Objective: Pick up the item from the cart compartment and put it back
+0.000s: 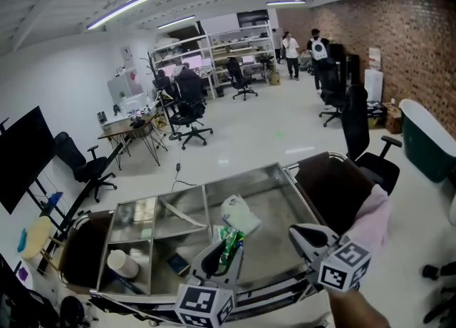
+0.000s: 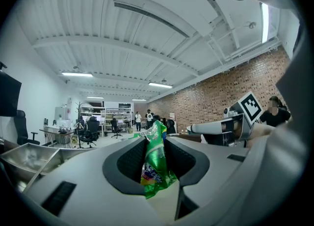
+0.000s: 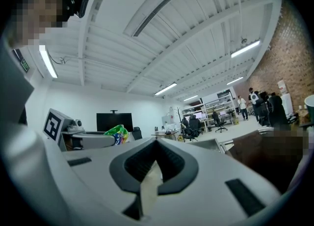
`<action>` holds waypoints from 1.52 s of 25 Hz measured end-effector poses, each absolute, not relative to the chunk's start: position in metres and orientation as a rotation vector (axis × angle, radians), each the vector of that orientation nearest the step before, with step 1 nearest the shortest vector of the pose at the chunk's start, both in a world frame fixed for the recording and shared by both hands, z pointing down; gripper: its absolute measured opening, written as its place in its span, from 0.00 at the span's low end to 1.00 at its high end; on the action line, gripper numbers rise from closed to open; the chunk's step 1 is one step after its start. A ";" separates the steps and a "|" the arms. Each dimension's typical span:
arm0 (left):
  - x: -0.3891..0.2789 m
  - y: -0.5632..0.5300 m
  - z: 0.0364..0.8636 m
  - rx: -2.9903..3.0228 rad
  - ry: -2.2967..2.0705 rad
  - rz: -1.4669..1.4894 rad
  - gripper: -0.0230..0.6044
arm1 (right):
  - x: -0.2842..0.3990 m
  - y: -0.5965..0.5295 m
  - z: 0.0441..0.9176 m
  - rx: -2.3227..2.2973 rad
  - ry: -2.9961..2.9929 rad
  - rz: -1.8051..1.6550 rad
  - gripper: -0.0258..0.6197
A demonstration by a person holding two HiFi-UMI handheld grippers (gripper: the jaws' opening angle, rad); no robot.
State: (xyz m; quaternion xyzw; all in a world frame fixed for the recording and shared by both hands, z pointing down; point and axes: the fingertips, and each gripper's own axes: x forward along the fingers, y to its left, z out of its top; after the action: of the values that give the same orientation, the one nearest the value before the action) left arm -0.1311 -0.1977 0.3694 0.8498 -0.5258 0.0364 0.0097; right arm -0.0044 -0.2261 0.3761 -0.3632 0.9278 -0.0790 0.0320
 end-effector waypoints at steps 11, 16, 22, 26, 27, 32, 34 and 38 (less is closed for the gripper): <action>-0.128 -0.207 0.382 2.642 -1.626 0.124 0.23 | 0.002 -0.227 0.376 -1.137 2.841 -0.251 0.06; -0.124 -0.226 0.377 2.659 -1.642 0.140 0.23 | 0.006 -0.227 0.377 -1.149 2.832 -0.253 0.06; -0.112 -0.260 0.375 2.658 -1.659 0.183 0.23 | 0.015 -0.231 0.379 -1.178 2.821 -0.266 0.06; -0.102 -0.288 0.383 2.651 -1.660 0.256 0.23 | 0.019 -0.232 0.381 -1.183 2.817 -0.269 0.06; -0.099 -0.295 0.385 2.651 -1.654 0.286 0.23 | 0.020 -0.232 0.380 -1.184 2.815 -0.269 0.06; -0.080 -0.340 0.401 2.618 -1.535 0.381 0.23 | 0.024 -0.232 0.382 -1.196 2.809 -0.277 0.06; -0.076 -0.360 0.407 2.587 -1.532 0.437 0.23 | 0.026 -0.233 0.384 -1.200 2.808 -0.287 0.06; -0.074 -0.384 0.423 2.545 -1.547 0.555 0.23 | 0.029 -0.233 0.387 -1.205 2.802 -0.294 0.06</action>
State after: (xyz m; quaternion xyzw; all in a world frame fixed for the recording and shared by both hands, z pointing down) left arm -0.0742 -0.3842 0.4231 0.8388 -0.5097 0.1829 0.0559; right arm 0.0289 -0.2326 0.3866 -0.3929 0.9138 -0.0959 0.0387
